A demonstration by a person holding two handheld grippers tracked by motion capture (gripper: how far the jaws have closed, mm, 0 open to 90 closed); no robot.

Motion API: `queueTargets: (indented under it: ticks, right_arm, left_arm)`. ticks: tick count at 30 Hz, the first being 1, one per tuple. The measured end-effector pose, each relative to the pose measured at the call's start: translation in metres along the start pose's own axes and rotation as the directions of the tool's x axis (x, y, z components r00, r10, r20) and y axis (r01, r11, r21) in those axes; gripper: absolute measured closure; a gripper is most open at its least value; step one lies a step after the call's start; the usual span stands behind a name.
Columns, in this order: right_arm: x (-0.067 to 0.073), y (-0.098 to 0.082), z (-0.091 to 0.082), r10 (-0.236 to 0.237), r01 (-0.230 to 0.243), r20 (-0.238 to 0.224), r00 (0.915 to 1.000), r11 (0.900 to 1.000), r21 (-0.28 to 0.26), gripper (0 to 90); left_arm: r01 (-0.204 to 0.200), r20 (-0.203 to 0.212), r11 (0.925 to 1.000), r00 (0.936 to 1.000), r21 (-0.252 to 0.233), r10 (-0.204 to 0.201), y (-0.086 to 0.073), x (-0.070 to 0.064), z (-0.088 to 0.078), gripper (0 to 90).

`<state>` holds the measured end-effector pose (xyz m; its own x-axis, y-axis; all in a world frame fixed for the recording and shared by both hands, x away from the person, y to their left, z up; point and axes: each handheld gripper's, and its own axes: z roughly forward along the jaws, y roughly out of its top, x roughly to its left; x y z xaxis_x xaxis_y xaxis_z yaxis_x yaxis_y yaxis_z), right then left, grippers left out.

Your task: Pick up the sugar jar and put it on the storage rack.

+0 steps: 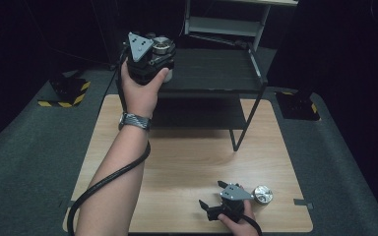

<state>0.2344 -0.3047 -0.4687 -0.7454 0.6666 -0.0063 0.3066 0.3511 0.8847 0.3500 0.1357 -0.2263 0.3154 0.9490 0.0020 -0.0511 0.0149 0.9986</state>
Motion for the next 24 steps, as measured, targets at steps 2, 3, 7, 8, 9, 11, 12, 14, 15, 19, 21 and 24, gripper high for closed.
queueTargets:
  ticks: [2, 3, 7, 8, 9, 11, 12, 14, 15, 19, 21, 24]
  right_arm:
    - [0.0001, -0.0001, 0.0001, -0.003, 0.003, 0.0, 1.0, 1.0, -0.001, 0.7]
    - [0.0001, -0.0001, 0.0001, -0.003, 0.003, 0.0, 1.0, 1.0, -0.001, 0.7]
    - [0.0, 0.0, 0.0002, -0.003, 0.003, -0.001, 1.0, 1.0, 0.0, 0.7]
    - [0.0, 0.0, 0.0002, -0.004, 0.004, -0.001, 1.0, 1.0, -0.001, 0.7]
    - [0.0, 0.0, 0.0002, -0.004, 0.004, -0.002, 1.0, 1.0, 0.0, 0.7]
    - [-0.0001, 0.0, 0.0003, -0.005, 0.005, -0.003, 1.0, 1.0, -0.001, 0.7]
    - [-0.0001, 0.0, 0.0004, -0.006, 0.006, -0.003, 1.0, 1.0, -0.001, 0.7]
    - [0.0001, 0.0, 0.0005, -0.005, 0.005, -0.003, 1.0, 1.0, -0.001, 0.7]
    - [0.0002, 0.0, 0.0006, -0.006, 0.006, -0.003, 1.0, 1.0, -0.001, 0.7]
    - [0.0004, 0.0001, 0.0005, -0.006, 0.006, -0.003, 1.0, 1.0, 0.0, 0.7]
    - [0.0005, 0.0001, 0.0005, -0.006, 0.006, -0.003, 1.0, 1.0, 0.0, 0.7]
    - [0.0008, -0.0001, 0.0004, -0.009, 0.009, -0.002, 1.0, 1.0, -0.002, 0.7]
  left_arm:
    - [0.0, -0.002, 1.0, 1.0, 0.003, 0.0, 0.0007, -0.0005, 0.0, 34.9]
    - [0.0, -0.004, 1.0, 1.0, 0.004, 0.0, 0.001, -0.0008, 0.0, 34.8]
    - [0.0, -0.006, 1.0, 1.0, 0.009, 0.0, 0.0022, -0.0013, 0.0, 34.8]
    - [0.0, -0.005, 1.0, 1.0, 0.009, 0.0, 0.0023, -0.0013, 0.0001, 34.8]
    - [0.0, -0.005, 0.9999, 1.0, 0.01, 0.0, 0.0025, -0.0015, 0.0001, 34.7]
    - [0.0, -0.001, 0.9999, 1.0, 0.017, 0.0, 0.0034, -0.0007, 0.0006, 33.8]
    - [0.0, -0.002, 0.9998, 1.0, 0.019, 0.0, 0.0038, -0.0008, 0.0007, 31.8]
    - [0.007, -0.004, 0.9998, 1.0, 0.017, -0.007, 0.0035, -0.0005, 0.0003, 29.5]
    - [0.007, -0.004, 0.9998, 1.0, 0.018, -0.007, 0.0036, -0.0004, 0.0002, 28.0]
    - [0.017, -0.009, 0.9997, 0.9998, 0.02, -0.017, 0.003, -0.0007, -0.0006, 17.3]
    - [0.018, -0.022, 0.9997, 0.9996, 0.016, -0.017, 0.0023, -0.0024, -0.0017, 9.1]
    - [0.012, -0.027, 0.9999, 0.9996, 0.009, -0.012, 0.0009, -0.0027, -0.0041, 1.8]
